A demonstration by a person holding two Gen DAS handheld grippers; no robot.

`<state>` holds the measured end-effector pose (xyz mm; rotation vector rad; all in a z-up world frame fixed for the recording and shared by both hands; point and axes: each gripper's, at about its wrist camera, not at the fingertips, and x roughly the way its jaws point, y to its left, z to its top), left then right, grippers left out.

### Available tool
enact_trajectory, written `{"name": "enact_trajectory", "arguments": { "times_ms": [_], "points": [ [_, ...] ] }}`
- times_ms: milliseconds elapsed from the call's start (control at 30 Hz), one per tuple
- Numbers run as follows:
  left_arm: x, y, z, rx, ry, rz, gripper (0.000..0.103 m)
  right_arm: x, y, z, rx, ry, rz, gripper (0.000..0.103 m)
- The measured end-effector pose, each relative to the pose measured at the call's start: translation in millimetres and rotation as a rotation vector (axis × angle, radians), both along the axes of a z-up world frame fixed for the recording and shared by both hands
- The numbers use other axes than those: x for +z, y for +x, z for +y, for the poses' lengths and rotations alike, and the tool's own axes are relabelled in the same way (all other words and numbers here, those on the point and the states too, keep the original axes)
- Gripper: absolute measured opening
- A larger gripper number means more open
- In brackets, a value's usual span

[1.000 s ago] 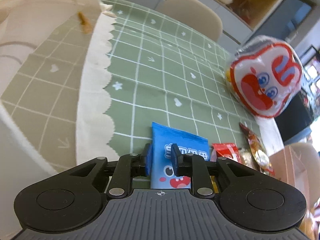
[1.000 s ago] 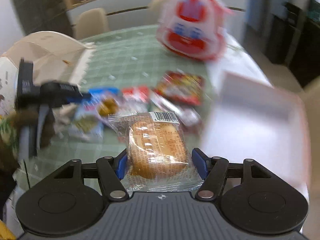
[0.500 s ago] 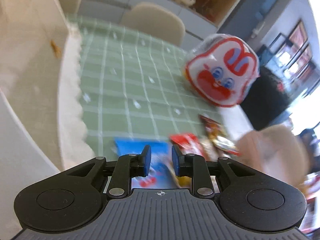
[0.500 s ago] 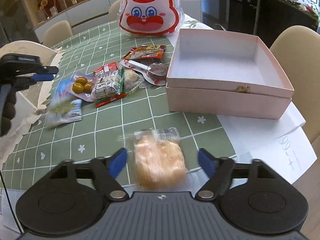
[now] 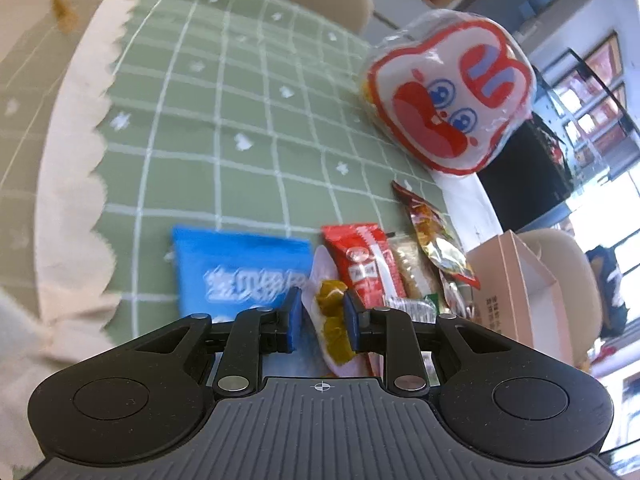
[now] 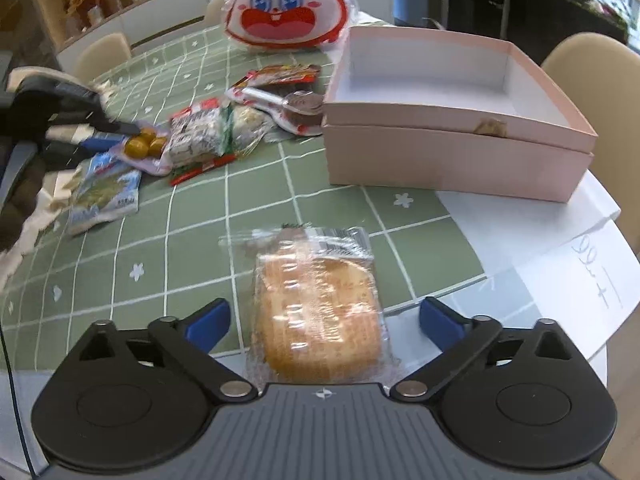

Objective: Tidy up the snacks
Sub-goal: 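Grasp the wrapped bread cake with the right tool while the left tool reaches toward the snacks, then grasp the yellow candy pack with the left tool while the right tool lifts the bread cake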

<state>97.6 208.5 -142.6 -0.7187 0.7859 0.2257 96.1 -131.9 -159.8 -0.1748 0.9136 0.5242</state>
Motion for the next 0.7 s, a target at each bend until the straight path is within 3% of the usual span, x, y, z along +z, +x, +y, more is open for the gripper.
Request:
{"name": "enact_trajectory", "arguments": {
  "times_ms": [167, 267, 433, 567, 700],
  "points": [
    [7.1, 12.5, -17.2, -0.099, 0.126, 0.02, 0.029, -1.7, -6.8, 4.2, -0.055, 0.008, -0.029, 0.103],
    [11.0, 11.8, -24.7, -0.145, 0.114, 0.029, 0.028, -3.1, -11.3, 7.1, -0.078, 0.001, -0.05, 0.103],
    [25.2, -1.8, -42.3, -0.221, 0.066, -0.046, 0.024, -6.5, -17.8, 10.8, -0.02, -0.049, -0.083, 0.103],
    [23.0, 5.3, -63.4, -0.238, 0.149, -0.017, 0.029, -7.4, -23.9, 9.6, -0.012, -0.046, -0.094, 0.103],
    [8.3, 21.5, -77.6, -0.246, 0.225, 0.097, 0.036, -7.3, -27.2, 9.3, -0.005, -0.045, -0.095, 0.103]
  ]
}}
